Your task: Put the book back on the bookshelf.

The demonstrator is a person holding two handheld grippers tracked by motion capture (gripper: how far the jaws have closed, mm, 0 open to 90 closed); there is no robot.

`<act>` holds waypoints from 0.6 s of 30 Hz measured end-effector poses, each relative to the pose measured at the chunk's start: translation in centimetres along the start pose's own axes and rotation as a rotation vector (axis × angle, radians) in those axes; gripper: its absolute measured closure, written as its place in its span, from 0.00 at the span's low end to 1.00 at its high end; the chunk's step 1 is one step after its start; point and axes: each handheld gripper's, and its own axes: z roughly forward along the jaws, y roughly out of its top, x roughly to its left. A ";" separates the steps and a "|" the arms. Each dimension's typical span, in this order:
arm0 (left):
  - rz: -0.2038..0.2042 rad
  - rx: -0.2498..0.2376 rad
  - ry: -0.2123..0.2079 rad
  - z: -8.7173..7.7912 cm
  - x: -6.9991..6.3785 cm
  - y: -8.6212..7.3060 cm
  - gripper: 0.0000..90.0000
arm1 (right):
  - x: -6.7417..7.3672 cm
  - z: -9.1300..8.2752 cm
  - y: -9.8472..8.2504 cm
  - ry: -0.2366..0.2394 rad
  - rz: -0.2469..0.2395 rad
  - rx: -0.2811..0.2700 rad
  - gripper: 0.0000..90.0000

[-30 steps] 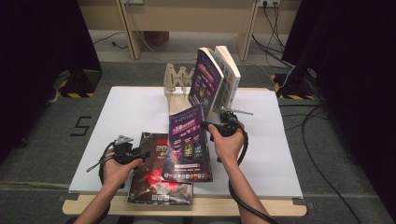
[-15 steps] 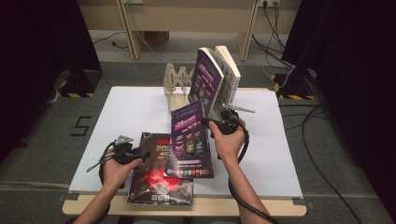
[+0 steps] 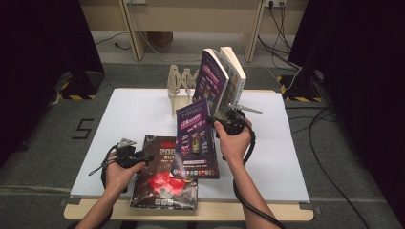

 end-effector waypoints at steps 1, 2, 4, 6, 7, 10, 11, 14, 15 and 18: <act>0.001 0.001 -0.001 0.0 0.0 0.0 0.56 | 0.0 0.0 0.1 0.002 0.001 -0.002 0.94; 0.001 0.002 -0.002 0.0 0.0 0.0 0.56 | 0.1 0.0 0.1 0.000 -0.002 -0.006 0.94; 0.002 0.003 0.000 0.0 0.0 0.0 0.56 | 0.2 -0.1 0.3 0.001 0.002 -0.008 0.94; 0.005 0.007 0.000 0.0 0.0 0.0 0.56 | 0.1 -0.1 0.4 0.001 -0.004 -0.015 0.94; 0.005 0.007 0.000 0.0 0.0 0.0 0.56 | 0.2 -0.1 0.4 0.002 -0.001 -0.017 0.94; 0.007 0.008 0.001 0.0 0.0 0.0 0.56 | 0.2 -0.2 0.6 0.002 -0.001 -0.022 0.94; 0.006 0.008 0.001 0.0 0.0 0.0 0.56 | 0.2 -0.2 0.6 0.003 0.002 -0.023 0.94; 0.004 0.008 -0.002 0.1 -0.1 -0.1 0.56 | 0.2 -0.2 0.7 0.003 -0.004 -0.030 0.94; 0.004 0.008 -0.002 0.1 -0.1 -0.1 0.56 | 0.2 -0.2 0.8 0.004 -0.003 -0.032 0.94; 0.005 0.008 -0.002 0.1 -0.1 0.0 0.56 | 0.2 -0.3 0.9 0.004 -0.006 -0.034 0.94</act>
